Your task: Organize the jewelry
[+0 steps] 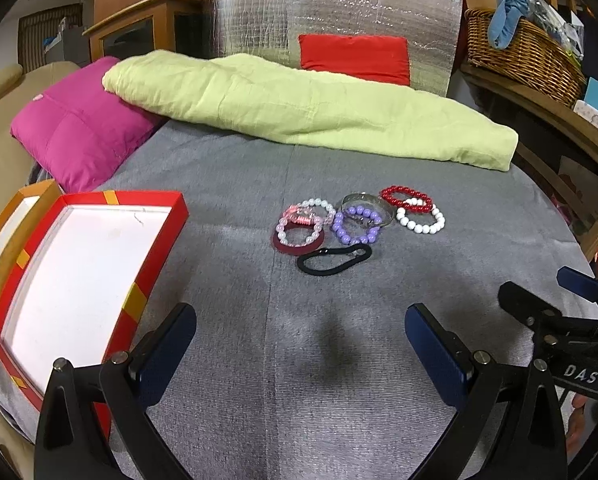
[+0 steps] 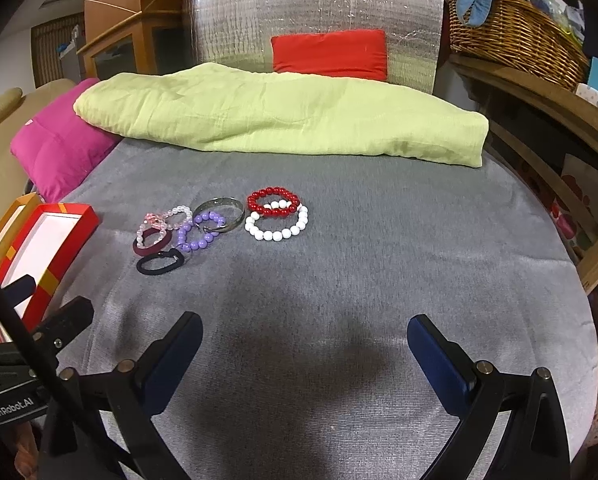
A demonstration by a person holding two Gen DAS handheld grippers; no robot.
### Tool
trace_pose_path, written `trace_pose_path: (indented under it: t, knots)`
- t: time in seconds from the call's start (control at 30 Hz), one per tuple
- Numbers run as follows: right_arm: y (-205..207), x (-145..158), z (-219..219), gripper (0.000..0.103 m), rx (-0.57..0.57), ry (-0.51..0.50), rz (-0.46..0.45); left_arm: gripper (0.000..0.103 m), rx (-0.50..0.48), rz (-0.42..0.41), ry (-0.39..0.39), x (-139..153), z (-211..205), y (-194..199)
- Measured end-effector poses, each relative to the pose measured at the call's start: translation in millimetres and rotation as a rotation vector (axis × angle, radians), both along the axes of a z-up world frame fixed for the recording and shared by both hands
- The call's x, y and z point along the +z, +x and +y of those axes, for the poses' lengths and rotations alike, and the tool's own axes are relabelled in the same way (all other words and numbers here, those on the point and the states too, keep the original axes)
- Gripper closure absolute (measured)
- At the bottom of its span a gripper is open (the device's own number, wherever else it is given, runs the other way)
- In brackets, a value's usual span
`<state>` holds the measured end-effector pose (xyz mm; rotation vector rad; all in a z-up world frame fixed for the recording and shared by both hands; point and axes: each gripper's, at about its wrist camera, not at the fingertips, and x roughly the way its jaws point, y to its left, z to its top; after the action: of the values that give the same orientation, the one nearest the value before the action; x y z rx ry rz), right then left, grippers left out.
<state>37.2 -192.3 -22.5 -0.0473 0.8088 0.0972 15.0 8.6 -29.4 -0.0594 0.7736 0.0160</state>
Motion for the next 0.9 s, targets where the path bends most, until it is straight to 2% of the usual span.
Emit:
trace_pose_path:
  t: [0.23,0.33,0.43,0.47,0.53,0.57,0.6,0.77,0.9]
  knots:
    - [10,-12,-2,0.0,-0.007,0.03,0.039,0.0,0.021,0.021,-0.04,-27,12,10]
    - [15,-20,-1,0.0,0.004,0.047,0.048,0.0,0.009,0.03,-0.11,-27,13,15]
    - [20,-29,3,0.0,0.024,0.065,0.072,0.0,0.002,-0.003,-0.099,-20,10,15]
    - [21,-33,5,0.002,0.033,0.067,0.072,0.0,-0.003,-0.003,-0.097,-20,8,16]
    - [24,-37,5,0.019,0.039,0.095,0.099,0.0,-0.009,0.014,-0.098,-22,7,20]
    - [25,-37,4,0.033,0.046,0.12,0.102,0.0,-0.004,0.022,-0.102,-23,8,22]
    - [25,-38,1,0.04,0.043,0.136,0.098,0.0,0.004,0.032,-0.11,-25,11,26]
    - [30,-39,-17,0.043,-0.006,0.216,0.115,0.0,0.041,0.073,-0.173,-32,23,36]
    - [30,-39,-17,0.043,0.002,0.235,0.118,0.0,0.047,0.077,-0.169,-34,22,36]
